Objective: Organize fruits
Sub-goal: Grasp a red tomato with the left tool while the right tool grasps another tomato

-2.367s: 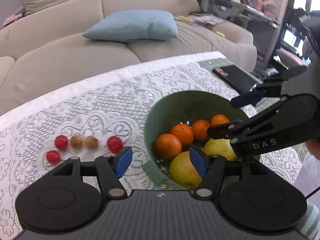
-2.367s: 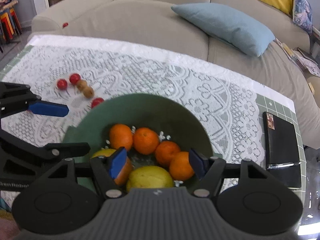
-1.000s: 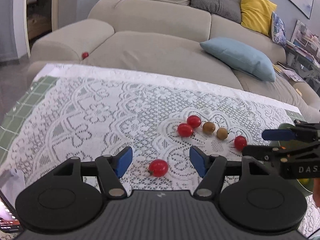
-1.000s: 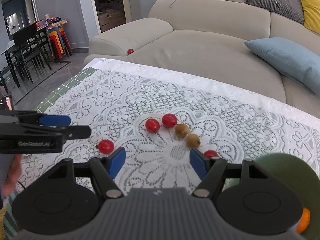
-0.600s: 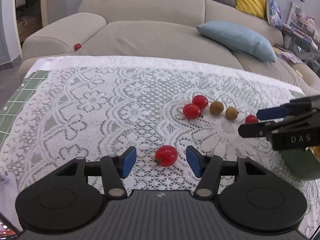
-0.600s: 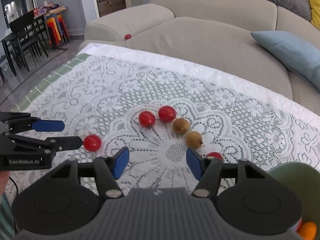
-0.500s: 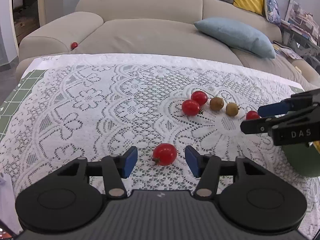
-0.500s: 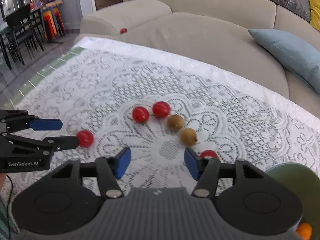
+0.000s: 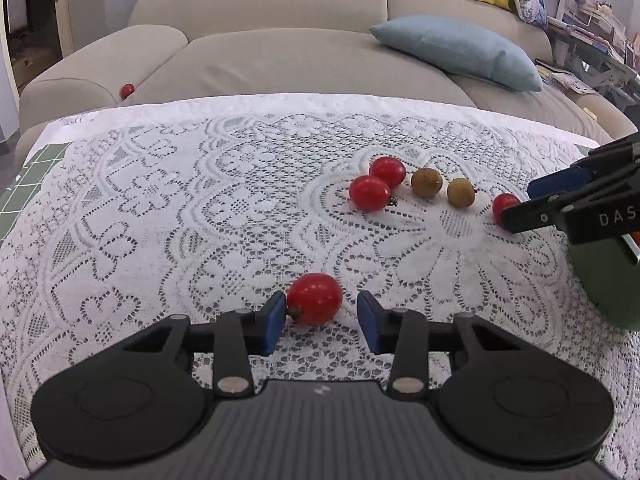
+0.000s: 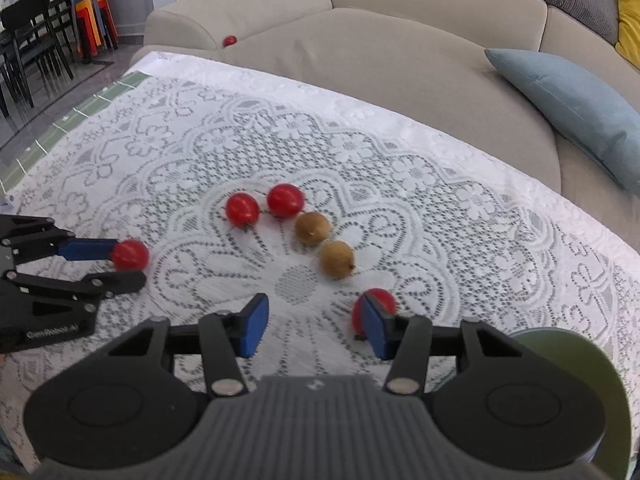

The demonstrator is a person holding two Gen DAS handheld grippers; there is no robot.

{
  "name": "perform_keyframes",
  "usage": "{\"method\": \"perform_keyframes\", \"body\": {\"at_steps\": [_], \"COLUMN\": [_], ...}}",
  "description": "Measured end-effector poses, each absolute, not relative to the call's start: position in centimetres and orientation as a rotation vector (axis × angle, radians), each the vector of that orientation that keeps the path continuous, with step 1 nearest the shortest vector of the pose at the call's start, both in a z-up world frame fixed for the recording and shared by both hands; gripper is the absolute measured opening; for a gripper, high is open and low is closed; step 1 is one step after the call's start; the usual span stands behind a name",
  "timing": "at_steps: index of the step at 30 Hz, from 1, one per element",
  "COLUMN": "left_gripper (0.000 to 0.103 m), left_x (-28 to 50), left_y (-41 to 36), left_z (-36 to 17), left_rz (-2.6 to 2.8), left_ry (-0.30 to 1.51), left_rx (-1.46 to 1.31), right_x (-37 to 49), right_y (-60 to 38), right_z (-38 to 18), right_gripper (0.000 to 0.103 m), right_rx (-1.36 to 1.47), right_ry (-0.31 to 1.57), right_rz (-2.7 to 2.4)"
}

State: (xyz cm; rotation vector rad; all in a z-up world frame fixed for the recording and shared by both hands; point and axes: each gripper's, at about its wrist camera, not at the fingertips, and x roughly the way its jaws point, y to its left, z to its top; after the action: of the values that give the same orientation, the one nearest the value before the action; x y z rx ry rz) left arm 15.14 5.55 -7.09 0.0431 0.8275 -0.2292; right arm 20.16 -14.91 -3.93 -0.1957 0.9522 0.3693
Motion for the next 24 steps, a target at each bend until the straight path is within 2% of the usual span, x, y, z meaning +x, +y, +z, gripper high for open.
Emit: {"method": "perform_keyframes", "body": {"at_steps": [4, 6, 24], "left_gripper": [0.039, 0.036, 0.035], "left_x": [15.3, 15.4, 15.7], "left_y": [5.7, 5.8, 6.0], "left_z": [-7.2, -7.1, -6.5], "left_rz": [-0.221, -0.222, -0.244], "left_ry": [0.836, 0.841, 0.834], "left_rx": [0.034, 0.027, -0.035], "right_x": [21.1, 21.5, 24.7], "right_y": [-15.4, -15.4, -13.8], "right_z": [-4.5, -4.8, -6.1], "right_gripper": [0.043, 0.038, 0.034], "right_rx": [-0.21, -0.227, -0.384], "right_ry": [0.978, 0.992, 1.104], "right_rz": [0.349, 0.338, 0.275]}}
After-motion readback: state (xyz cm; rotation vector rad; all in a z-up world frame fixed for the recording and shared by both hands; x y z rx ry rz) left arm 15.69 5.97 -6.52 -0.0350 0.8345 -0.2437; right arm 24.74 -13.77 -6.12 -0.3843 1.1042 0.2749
